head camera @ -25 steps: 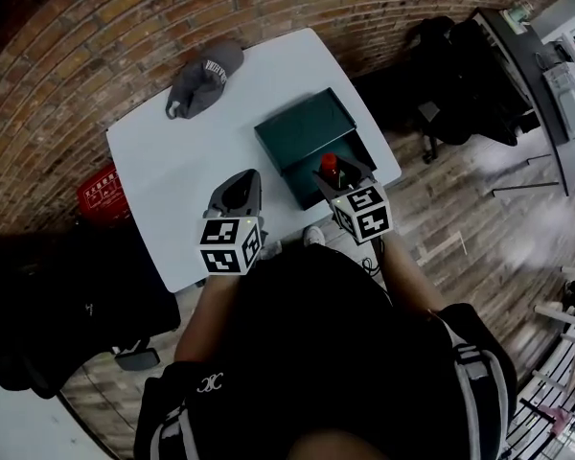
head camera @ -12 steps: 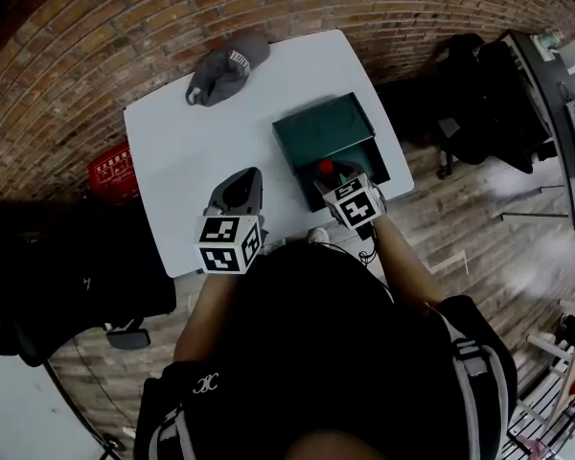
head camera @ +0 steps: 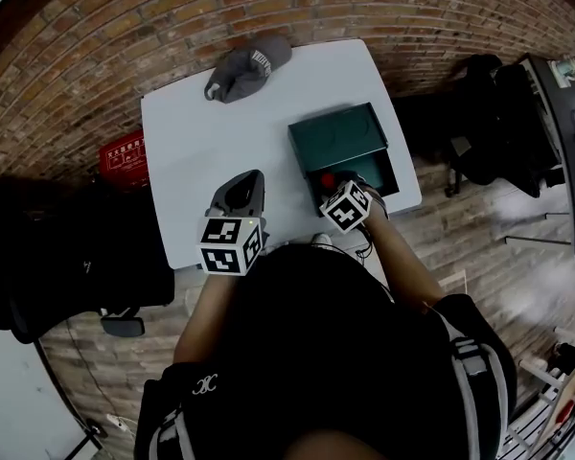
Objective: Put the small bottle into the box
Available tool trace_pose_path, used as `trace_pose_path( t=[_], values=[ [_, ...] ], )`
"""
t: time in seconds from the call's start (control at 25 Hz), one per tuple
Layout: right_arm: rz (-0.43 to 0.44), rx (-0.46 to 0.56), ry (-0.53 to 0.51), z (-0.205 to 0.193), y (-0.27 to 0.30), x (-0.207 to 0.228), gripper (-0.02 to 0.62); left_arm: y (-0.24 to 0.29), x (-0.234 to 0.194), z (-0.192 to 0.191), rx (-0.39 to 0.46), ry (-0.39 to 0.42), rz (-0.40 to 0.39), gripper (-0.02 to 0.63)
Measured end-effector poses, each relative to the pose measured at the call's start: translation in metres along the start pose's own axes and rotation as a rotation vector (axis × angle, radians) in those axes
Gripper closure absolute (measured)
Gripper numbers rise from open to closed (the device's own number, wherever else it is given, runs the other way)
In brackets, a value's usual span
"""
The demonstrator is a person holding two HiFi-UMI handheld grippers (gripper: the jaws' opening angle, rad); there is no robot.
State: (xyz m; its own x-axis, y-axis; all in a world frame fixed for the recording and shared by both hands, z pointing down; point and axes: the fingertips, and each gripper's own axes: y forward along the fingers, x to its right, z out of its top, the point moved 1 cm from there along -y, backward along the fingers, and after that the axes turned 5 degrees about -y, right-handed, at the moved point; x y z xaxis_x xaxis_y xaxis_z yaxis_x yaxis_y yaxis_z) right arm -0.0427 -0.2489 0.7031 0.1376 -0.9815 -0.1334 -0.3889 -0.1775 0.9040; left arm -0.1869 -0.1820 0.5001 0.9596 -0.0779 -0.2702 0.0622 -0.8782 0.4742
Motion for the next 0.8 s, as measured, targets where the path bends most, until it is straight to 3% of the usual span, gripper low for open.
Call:
trace_pose_path(
  t=[0.44,0.8],
  values=[
    [-0.042,-0.053,-0.064,-0.008,0.02,-0.001,0.376,-0.015,-0.007,-0.017,-0.021,-0.025,0.045,0.594],
    [-0.069,0.011,0.067,-0.013,0.029,0.003,0.376,-0.022,-0.013,-0.02,-0.018,-0.037,0.054,0.594]
  ],
)
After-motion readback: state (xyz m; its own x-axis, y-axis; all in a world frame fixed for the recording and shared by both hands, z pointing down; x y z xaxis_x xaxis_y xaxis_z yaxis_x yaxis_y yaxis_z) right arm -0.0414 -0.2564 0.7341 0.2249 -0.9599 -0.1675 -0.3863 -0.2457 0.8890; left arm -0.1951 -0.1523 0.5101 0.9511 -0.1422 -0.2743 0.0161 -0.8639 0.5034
